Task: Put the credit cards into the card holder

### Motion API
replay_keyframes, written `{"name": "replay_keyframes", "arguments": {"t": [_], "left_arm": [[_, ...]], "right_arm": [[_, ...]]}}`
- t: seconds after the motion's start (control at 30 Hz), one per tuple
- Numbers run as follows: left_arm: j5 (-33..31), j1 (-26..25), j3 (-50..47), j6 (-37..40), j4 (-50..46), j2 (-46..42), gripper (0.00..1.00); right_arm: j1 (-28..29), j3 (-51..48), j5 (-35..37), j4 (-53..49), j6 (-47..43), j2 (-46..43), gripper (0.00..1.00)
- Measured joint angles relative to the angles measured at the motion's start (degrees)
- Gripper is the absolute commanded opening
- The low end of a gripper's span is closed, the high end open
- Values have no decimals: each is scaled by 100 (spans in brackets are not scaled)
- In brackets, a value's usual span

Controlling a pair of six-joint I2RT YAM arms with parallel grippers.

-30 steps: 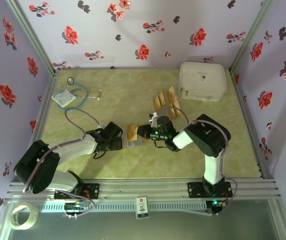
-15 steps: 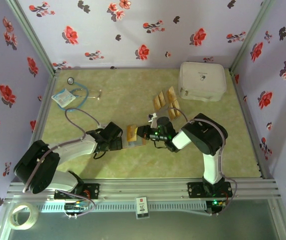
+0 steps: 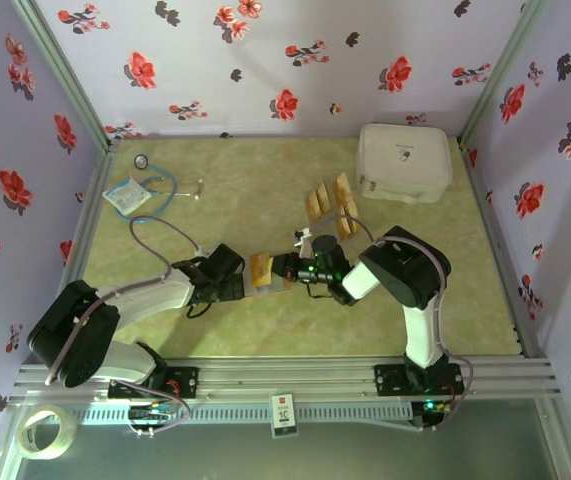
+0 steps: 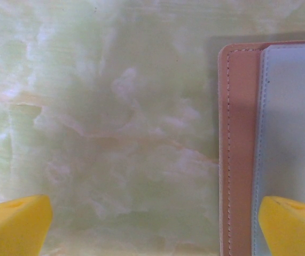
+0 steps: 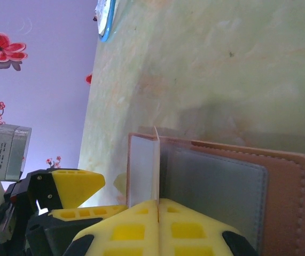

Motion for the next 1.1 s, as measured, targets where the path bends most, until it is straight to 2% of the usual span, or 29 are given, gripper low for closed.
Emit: {"name": "replay_keyframes", "arguments": {"t": [1.1], "left_arm": [[-13, -11, 0, 0, 0, 0, 100]], "right_arm": [[28, -256, -79, 214, 66, 31, 0]]}}
